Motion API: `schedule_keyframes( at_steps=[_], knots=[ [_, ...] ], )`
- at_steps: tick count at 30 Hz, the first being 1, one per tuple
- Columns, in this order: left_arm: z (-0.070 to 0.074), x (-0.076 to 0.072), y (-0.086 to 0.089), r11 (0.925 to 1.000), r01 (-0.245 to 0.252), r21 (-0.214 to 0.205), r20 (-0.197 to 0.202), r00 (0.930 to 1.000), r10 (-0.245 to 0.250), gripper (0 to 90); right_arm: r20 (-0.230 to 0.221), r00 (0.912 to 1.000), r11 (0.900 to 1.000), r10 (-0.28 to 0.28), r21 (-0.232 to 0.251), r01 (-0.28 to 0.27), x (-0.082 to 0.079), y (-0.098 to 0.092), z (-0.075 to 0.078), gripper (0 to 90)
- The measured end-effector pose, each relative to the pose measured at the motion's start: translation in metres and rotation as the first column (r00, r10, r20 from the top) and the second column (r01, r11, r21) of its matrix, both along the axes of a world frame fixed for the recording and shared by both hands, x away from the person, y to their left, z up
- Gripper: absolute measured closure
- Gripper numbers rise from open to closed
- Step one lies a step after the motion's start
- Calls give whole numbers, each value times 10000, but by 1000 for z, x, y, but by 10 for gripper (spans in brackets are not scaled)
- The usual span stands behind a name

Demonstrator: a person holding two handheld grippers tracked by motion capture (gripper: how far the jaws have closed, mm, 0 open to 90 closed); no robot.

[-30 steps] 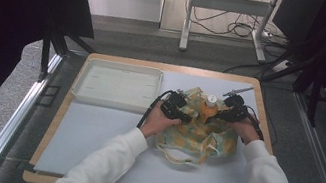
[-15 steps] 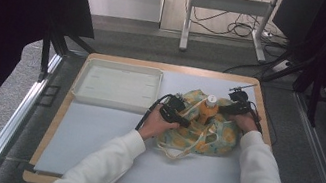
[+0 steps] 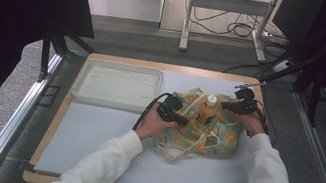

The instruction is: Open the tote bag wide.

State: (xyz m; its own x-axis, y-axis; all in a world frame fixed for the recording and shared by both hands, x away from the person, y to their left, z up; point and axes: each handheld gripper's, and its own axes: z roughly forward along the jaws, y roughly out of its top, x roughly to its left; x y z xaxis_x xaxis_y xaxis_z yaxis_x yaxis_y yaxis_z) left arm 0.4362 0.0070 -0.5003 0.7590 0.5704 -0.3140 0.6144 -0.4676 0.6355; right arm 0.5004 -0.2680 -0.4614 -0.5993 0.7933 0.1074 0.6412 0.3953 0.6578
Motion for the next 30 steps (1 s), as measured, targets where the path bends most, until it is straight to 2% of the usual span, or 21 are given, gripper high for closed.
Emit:
schedule_keyframes(
  at_steps=[4,10,17,20,25,30],
  knots=[
    [11,-11,7,9997,8,-224,263,9997,-3,894,386,9990,9998,209,29,-210,-14,0,14,893],
    [20,-28,25,9988,-149,-476,600,9980,177,866,723,9963,9989,460,-62,-457,-33,0,25,892],
    [27,-49,55,9935,-585,-974,1064,9919,688,713,1027,9925,9977,661,59,-670,-50,-4,36,880],
    [26,-55,66,9932,-754,-888,1149,9897,854,639,1115,9914,9976,689,30,-696,-55,-6,38,852],
    [22,-67,77,9933,-882,-740,1396,9854,979,460,1147,9909,9975,702,15,-709,-61,-9,41,726],
    [18,-78,87,9931,-1042,-539,1703,9790,1120,355,1244,9904,9981,601,30,-609,-70,-12,42,594]
  ],
)
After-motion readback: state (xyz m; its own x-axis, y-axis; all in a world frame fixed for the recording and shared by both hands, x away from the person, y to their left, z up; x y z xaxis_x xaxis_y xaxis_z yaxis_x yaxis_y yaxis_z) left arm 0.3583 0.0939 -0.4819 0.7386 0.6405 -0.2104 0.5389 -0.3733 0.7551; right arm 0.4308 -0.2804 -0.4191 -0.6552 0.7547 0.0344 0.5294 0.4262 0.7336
